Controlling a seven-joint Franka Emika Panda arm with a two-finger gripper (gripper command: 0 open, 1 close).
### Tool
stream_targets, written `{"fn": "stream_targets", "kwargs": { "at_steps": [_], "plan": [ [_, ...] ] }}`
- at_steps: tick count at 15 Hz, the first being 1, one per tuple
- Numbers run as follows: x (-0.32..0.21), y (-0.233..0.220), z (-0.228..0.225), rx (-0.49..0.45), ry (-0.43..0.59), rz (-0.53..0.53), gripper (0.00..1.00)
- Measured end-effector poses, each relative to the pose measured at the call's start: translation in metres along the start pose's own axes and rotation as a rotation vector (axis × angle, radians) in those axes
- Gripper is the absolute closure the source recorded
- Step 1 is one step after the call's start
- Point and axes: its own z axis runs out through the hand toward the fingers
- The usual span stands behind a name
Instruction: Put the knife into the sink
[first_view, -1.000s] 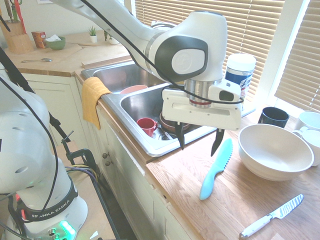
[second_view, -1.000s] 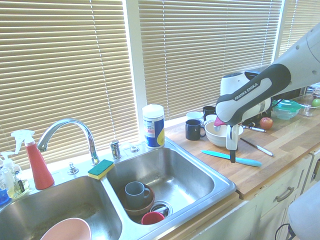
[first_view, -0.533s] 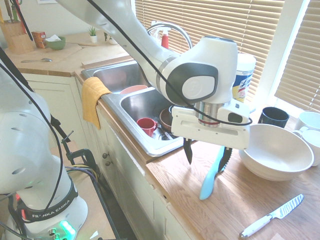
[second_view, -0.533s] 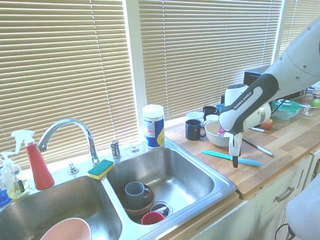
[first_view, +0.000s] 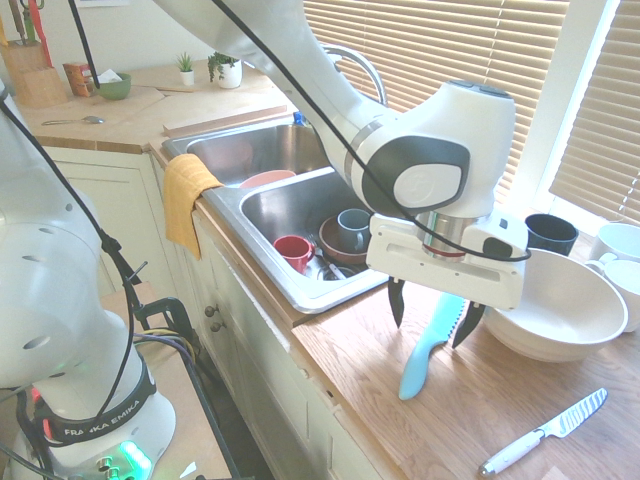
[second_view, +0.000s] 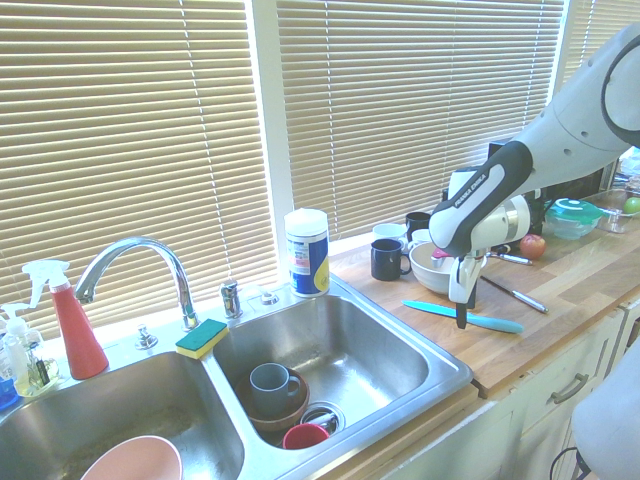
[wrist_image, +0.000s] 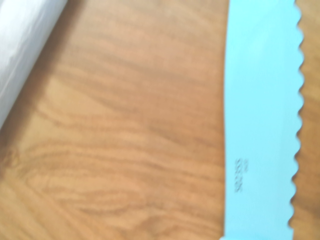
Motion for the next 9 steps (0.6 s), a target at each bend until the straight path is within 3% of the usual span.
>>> {"fn": "stream_targets", "kwargs": {
  "at_steps": [9],
  "plan": [
    [0.000,0.012,0.007,0.002,-0.014,0.028,1.00]
  ]
}}
